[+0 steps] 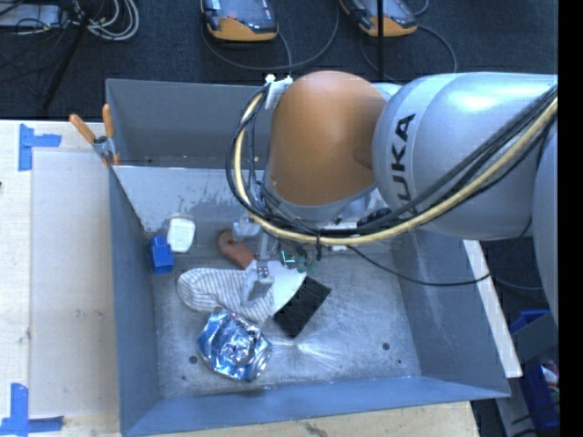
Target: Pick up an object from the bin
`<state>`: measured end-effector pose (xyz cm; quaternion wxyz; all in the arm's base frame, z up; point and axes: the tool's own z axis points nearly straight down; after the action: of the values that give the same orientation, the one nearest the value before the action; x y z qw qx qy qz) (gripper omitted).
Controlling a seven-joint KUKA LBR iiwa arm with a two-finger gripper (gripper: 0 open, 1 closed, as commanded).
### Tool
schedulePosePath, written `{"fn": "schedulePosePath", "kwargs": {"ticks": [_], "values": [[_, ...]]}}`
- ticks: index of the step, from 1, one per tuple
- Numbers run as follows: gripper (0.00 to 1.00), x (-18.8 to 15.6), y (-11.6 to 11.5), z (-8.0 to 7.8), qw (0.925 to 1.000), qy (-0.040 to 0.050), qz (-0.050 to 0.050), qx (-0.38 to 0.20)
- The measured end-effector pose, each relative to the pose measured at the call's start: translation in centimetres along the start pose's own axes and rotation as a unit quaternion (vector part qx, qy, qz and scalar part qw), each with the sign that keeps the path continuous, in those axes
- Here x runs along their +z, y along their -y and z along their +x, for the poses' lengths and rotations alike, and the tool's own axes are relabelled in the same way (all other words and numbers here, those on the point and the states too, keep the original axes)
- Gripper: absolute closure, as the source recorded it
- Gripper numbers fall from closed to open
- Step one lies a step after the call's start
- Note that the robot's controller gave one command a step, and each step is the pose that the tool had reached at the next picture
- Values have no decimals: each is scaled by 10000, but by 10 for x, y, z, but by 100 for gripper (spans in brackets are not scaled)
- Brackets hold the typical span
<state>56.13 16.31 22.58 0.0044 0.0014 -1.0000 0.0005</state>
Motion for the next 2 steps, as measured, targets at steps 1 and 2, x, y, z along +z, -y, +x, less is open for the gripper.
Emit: {"fn": "schedulePosePath", "kwargs": {"ticks": [1,2], "values": [[0,-5,1,-1,10000,36,-6,15],[0,43,-7,1,9998,73,-11,-209]]}}
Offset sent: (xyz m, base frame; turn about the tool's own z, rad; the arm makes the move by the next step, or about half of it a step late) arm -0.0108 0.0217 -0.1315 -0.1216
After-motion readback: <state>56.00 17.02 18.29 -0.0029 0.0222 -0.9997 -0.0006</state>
